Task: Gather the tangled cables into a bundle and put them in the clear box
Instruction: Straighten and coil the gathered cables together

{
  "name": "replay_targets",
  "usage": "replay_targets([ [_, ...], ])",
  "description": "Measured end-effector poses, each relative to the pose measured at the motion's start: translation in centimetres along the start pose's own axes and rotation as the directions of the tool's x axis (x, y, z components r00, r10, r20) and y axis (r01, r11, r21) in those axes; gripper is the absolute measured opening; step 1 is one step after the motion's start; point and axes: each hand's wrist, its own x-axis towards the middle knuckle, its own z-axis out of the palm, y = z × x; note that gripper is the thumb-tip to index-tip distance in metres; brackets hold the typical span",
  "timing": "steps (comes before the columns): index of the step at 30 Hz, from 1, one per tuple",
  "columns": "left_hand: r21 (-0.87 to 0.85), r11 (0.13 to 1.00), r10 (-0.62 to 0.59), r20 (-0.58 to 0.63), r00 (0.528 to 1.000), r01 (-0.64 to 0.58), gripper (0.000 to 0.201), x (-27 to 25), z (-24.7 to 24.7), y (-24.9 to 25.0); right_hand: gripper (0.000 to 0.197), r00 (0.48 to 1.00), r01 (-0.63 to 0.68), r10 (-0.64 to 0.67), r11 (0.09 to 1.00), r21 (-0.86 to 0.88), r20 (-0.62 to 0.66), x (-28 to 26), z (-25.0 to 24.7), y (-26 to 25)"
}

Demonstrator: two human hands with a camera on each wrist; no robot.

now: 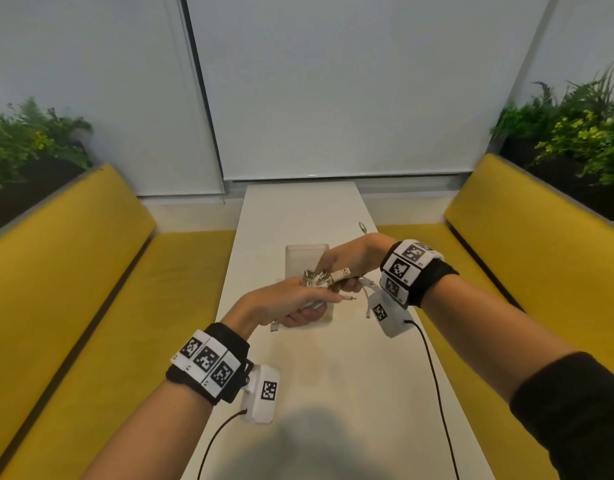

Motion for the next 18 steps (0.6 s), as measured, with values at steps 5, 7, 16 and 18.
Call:
replay_targets([
  [5,0.102,0.994,-0.015,-0.151,0.988,0.03,0.047,1.3,0.7,-1.5,0.024,0.998,-0.041,0.047,0.99,0.137,-0.039,0.0,0.2,0.7],
  [7,0.104,0.994,0.0,-0.215,0.977,0.023,0.045,1.6,0.7,-2.2,0.029,0.995,-0.045,0.062,0.979,0.201,-0.079,-0.1,0.2,0.9],
  [16,-0.008,0.996,0.071,-0.52,0.851,-0.088,0.051,3.2,-0.4,-3.3,0.029,0.972,0.139,0.003,0.801,0.583,-0.235,0.8,1.4,1.1],
  [18,-0.034,0.994,0.063,-0.613,0.787,-0.106,0.057,3.9,-0.4,-3.4,0.032,0.949,0.218,-0.051,0.816,0.535,-0.31,1.2,2.0,0.5],
])
